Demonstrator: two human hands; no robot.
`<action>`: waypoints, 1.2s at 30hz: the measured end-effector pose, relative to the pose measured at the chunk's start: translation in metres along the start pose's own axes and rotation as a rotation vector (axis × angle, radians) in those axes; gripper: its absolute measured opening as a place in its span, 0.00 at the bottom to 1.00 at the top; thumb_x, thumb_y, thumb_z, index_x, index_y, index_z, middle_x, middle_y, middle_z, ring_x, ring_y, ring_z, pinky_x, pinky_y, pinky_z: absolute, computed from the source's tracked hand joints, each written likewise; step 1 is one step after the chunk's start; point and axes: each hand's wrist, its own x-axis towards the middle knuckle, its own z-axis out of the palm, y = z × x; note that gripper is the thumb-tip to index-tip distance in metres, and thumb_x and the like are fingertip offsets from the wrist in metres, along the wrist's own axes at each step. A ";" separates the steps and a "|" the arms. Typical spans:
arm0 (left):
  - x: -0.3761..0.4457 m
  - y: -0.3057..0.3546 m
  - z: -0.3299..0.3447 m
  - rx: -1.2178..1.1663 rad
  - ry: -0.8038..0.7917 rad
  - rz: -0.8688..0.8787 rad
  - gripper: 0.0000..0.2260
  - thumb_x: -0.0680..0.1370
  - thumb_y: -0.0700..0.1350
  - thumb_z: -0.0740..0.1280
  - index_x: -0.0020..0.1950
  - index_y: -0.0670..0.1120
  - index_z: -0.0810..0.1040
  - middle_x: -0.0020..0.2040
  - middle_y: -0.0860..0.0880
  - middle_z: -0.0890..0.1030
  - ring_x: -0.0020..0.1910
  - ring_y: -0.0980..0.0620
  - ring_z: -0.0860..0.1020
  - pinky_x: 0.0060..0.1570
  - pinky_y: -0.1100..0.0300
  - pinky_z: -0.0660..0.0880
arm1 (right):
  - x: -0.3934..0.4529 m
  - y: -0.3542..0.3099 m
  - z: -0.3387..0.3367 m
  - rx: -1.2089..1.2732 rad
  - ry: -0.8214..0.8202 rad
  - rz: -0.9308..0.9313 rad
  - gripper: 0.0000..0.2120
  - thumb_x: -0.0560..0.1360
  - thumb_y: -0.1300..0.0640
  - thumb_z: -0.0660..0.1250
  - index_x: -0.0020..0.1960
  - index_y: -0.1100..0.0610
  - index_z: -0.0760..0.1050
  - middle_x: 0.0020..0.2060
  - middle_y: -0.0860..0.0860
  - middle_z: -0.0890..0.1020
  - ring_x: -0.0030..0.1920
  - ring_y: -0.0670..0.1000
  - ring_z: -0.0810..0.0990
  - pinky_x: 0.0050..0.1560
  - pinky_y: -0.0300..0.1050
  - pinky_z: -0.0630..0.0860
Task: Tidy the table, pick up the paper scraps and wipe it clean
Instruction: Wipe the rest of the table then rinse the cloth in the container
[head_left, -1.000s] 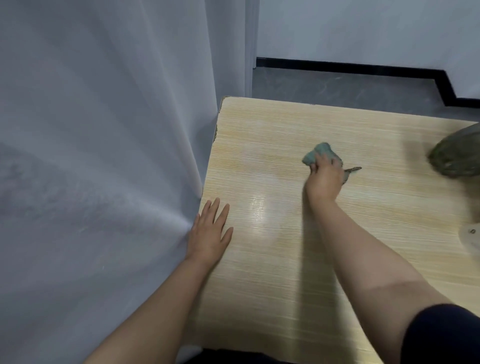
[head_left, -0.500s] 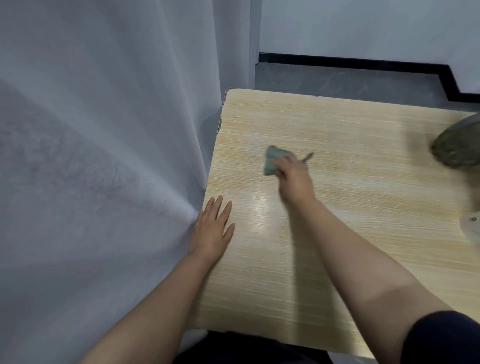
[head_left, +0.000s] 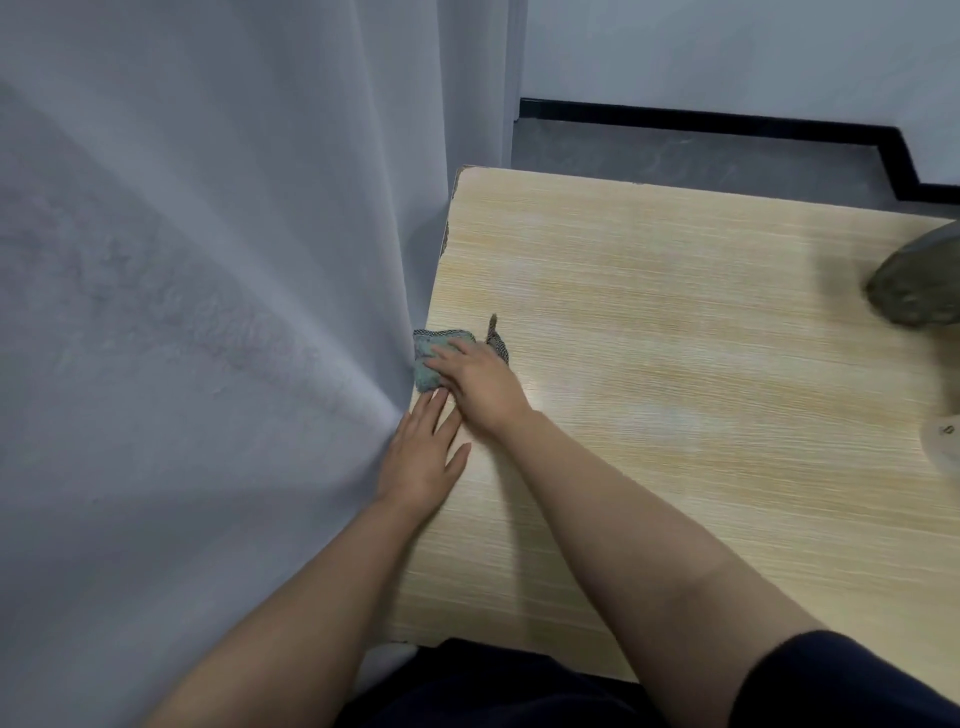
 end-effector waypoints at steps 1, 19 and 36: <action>0.000 -0.002 0.001 -0.007 0.002 0.008 0.25 0.82 0.53 0.54 0.77 0.50 0.53 0.78 0.49 0.48 0.77 0.51 0.45 0.73 0.58 0.45 | -0.003 0.013 -0.004 0.027 0.056 0.001 0.15 0.77 0.60 0.62 0.63 0.54 0.76 0.63 0.53 0.76 0.65 0.56 0.71 0.66 0.52 0.66; -0.010 -0.004 0.010 -0.047 0.038 0.006 0.24 0.80 0.53 0.54 0.75 0.46 0.62 0.77 0.46 0.55 0.77 0.48 0.51 0.74 0.53 0.52 | 0.003 -0.012 -0.006 -0.036 0.096 0.168 0.11 0.74 0.57 0.61 0.52 0.48 0.78 0.50 0.51 0.80 0.54 0.51 0.75 0.62 0.48 0.59; -0.031 0.017 0.017 -0.064 0.021 -0.107 0.24 0.82 0.50 0.55 0.77 0.50 0.54 0.78 0.48 0.50 0.77 0.50 0.46 0.73 0.56 0.48 | -0.123 0.121 -0.053 -0.118 0.454 0.867 0.17 0.79 0.62 0.57 0.66 0.55 0.72 0.62 0.57 0.74 0.64 0.57 0.67 0.59 0.48 0.61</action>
